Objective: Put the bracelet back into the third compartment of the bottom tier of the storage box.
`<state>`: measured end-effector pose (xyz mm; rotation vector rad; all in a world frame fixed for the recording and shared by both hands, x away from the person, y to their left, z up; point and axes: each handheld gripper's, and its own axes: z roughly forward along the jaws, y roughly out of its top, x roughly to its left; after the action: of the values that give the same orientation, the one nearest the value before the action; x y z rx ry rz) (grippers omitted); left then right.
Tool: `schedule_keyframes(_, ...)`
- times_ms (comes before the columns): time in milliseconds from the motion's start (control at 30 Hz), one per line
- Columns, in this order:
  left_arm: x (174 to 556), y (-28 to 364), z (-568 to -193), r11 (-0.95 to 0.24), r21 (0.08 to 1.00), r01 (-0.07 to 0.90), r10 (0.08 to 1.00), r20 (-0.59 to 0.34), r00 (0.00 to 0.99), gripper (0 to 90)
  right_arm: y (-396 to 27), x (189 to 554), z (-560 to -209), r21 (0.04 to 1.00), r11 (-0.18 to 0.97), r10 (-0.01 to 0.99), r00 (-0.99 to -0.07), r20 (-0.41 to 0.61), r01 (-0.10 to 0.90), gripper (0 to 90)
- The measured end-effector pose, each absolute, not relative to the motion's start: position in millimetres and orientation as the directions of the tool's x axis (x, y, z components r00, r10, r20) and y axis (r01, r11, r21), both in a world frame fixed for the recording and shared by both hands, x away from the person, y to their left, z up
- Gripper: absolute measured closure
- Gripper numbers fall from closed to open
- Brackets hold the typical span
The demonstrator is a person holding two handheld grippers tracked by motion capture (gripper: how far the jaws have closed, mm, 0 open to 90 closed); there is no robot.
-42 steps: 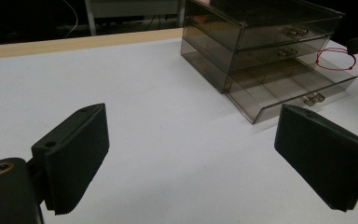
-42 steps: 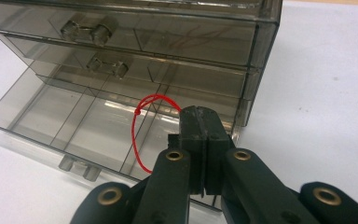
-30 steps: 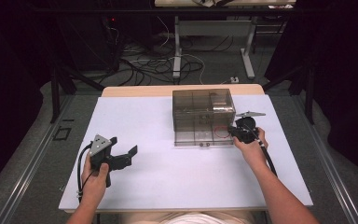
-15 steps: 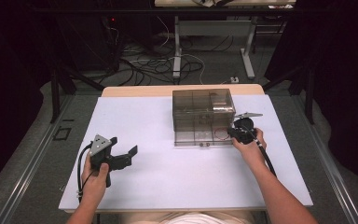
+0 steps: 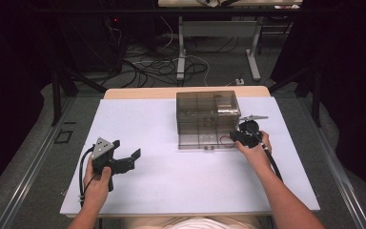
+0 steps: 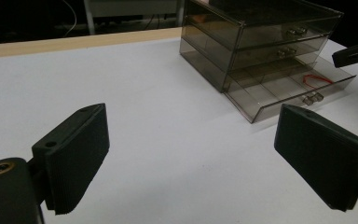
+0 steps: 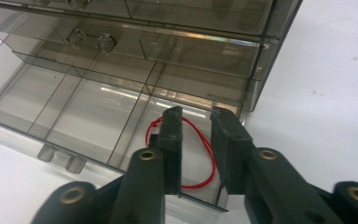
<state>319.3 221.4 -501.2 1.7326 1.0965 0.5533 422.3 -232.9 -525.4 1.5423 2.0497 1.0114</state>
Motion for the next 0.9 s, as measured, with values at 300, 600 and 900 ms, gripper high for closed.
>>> schedule_keyframes(300,319.3,221.5,-500.9,-0.125,0.900,0.418,0.863,-0.110,0.494,10.6,-230.7,421.8,-525.4,0.754,0.144,0.932,-0.345,0.116,0.641,57.7)
schedule_keyframes(600,319.1,221.4,-501.0,-0.118,0.900,0.420,0.864,-0.116,0.491,10.7,-229.3,421.5,-524.8,0.773,0.169,0.926,-0.366,0.088,0.612,44.3)
schedule_keyframes(900,319.0,222.0,-500.8,-0.120,0.899,0.421,0.864,-0.114,0.490,10.7,-227.8,420.3,-523.8,0.775,0.193,0.918,-0.389,0.074,0.602,36.5)
